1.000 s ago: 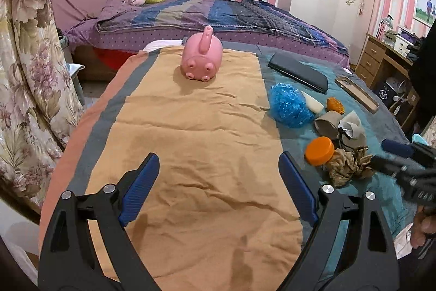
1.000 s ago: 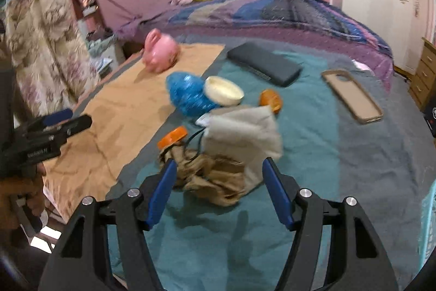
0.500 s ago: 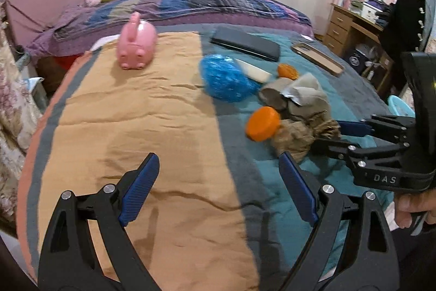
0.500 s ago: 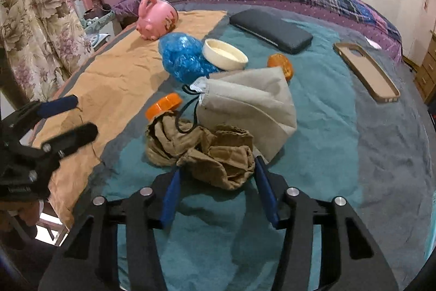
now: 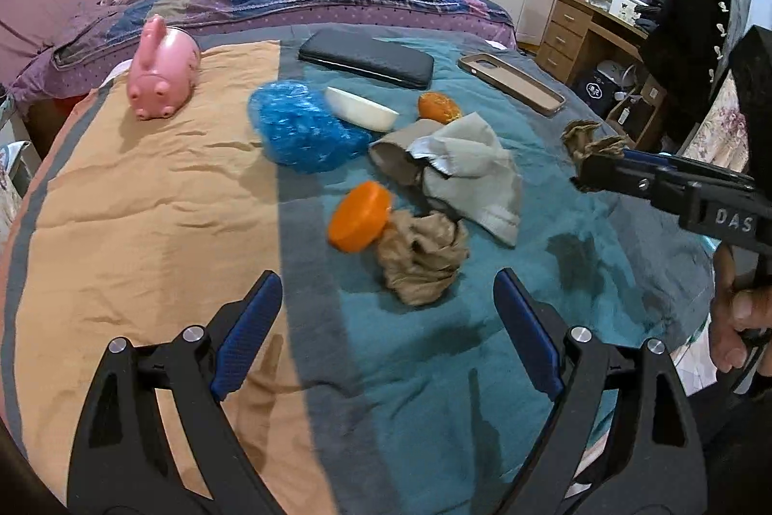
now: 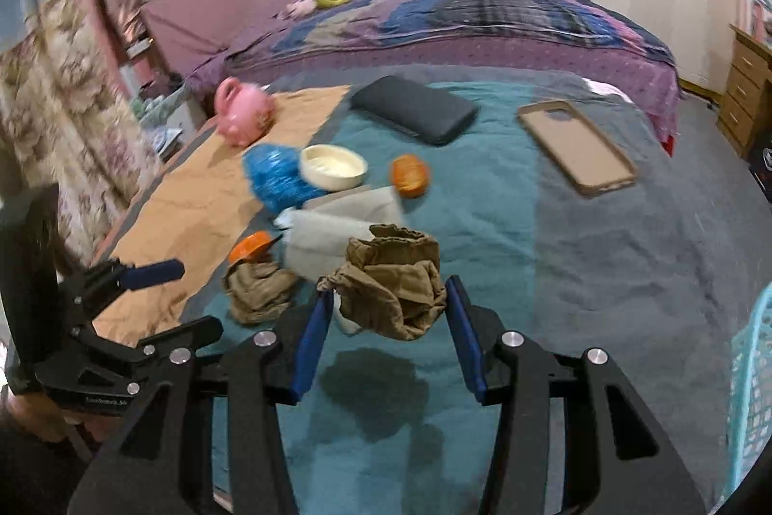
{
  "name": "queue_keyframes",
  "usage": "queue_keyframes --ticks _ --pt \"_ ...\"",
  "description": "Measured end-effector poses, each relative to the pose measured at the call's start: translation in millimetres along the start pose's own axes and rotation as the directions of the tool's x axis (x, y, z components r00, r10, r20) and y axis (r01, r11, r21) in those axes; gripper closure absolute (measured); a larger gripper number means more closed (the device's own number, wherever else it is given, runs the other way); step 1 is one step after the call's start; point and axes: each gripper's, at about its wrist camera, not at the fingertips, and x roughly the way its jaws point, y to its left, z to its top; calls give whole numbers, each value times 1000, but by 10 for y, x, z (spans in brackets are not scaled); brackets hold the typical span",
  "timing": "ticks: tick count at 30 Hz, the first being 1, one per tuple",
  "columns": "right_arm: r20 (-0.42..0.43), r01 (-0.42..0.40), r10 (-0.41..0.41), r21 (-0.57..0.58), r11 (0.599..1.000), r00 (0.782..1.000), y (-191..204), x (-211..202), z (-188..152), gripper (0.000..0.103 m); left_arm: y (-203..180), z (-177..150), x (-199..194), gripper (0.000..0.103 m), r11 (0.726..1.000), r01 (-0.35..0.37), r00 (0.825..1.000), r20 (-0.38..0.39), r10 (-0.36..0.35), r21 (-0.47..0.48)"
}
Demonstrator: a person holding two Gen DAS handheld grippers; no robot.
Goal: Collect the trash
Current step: 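Grasp the brown cloth with the right gripper while the left grasps crumpled brown paper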
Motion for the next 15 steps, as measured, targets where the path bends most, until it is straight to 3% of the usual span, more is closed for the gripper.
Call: queue_keyframes --ticks 10,11,14,15 --pt "20 8 -8 26 1000 1000 -211 -75 41 55 -215 87 253 17 996 -90 996 -19 90 -3" --pt "21 8 -9 25 1000 1000 -225 -79 36 55 -220 100 275 19 996 -91 996 -22 91 -1" --pt "19 8 -8 21 1000 1000 -233 -88 33 55 -274 107 360 57 998 -65 996 -55 66 23" --pt "19 9 -9 18 1000 1000 -243 -93 33 55 -291 103 357 58 997 -66 996 -54 68 26"
